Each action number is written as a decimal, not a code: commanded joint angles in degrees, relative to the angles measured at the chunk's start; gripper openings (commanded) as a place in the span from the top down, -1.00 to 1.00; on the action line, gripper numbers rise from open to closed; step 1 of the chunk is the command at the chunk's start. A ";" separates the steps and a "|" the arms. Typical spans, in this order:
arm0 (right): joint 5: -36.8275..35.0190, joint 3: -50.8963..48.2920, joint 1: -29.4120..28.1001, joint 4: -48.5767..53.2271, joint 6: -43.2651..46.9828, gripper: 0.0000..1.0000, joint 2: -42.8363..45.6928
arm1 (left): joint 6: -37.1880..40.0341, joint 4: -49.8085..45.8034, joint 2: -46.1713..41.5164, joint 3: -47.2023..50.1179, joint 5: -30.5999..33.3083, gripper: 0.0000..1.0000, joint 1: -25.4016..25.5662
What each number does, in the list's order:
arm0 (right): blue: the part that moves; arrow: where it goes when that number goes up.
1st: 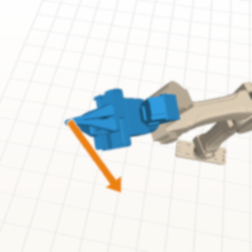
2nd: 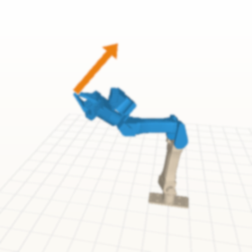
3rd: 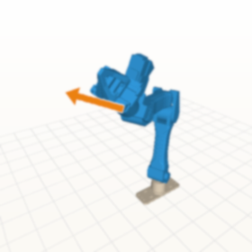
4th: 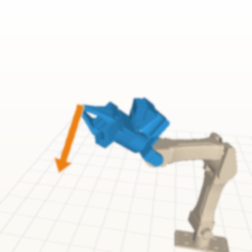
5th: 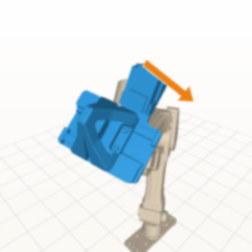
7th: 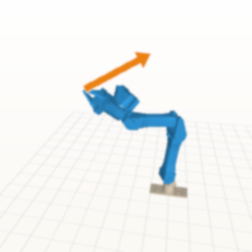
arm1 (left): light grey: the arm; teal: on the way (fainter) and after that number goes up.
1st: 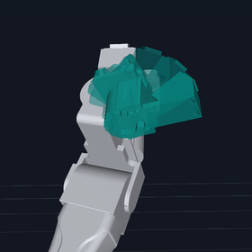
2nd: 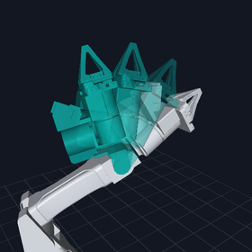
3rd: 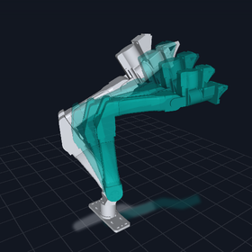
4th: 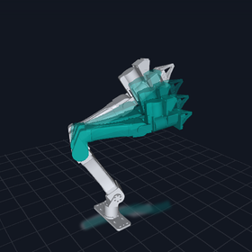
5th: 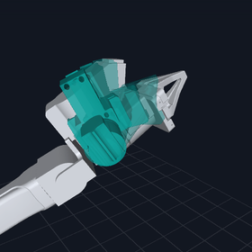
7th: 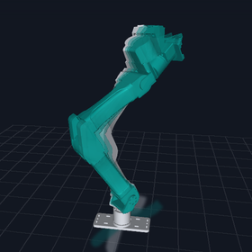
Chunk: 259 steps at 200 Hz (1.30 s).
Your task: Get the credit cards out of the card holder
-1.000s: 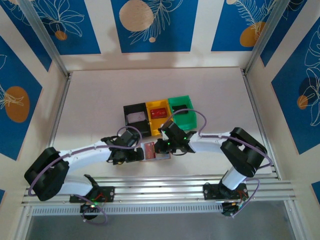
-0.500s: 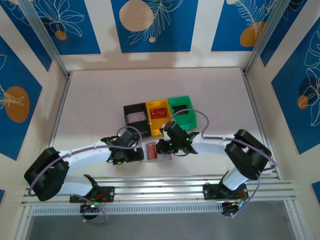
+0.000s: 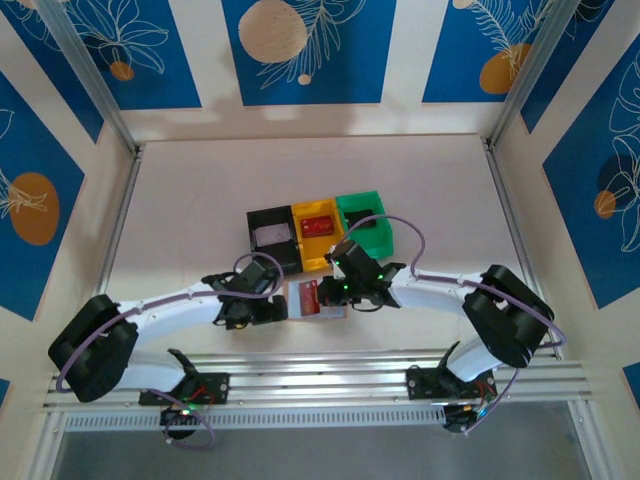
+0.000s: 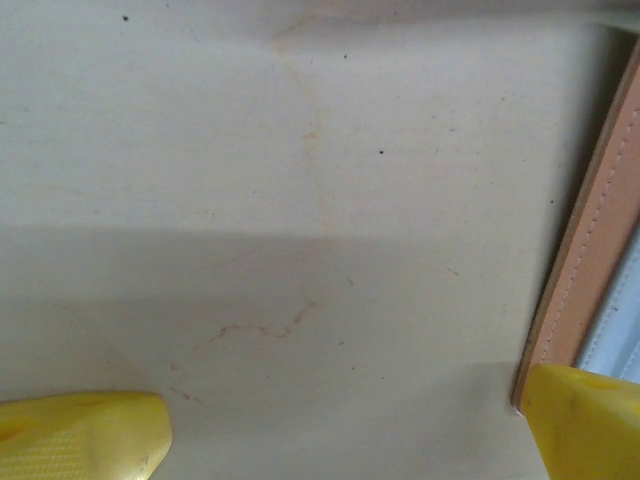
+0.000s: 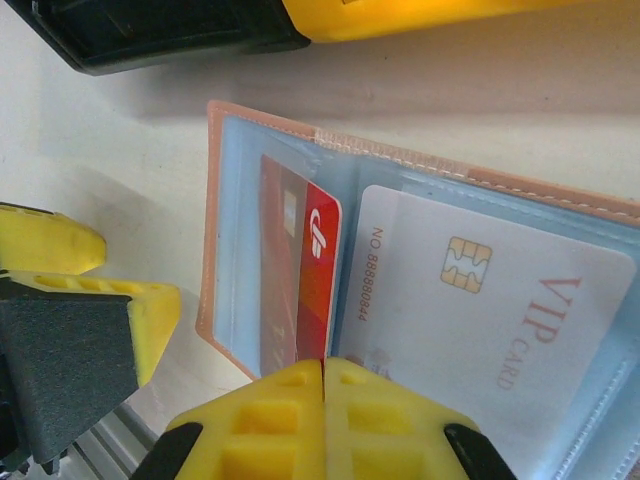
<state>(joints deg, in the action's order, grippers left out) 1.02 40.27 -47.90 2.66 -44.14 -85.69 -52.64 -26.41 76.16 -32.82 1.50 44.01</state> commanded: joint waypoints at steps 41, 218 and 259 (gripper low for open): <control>-1.06 -2.57 0.53 2.17 1.60 1.00 3.97 | -0.88 4.17 3.12 4.86 -2.90 -0.99 -0.19; 8.63 -2.67 6.58 10.59 9.67 1.00 18.57 | 9.54 -3.11 -4.66 -1.81 -4.37 -0.99 -2.58; 19.67 -2.40 10.08 9.53 12.61 1.00 22.00 | 19.99 -4.17 -17.82 -4.26 -9.77 -0.99 -5.71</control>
<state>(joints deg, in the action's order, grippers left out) 10.76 37.47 -39.18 12.05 -34.94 -65.58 -41.23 -29.43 65.63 -34.09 -3.99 40.14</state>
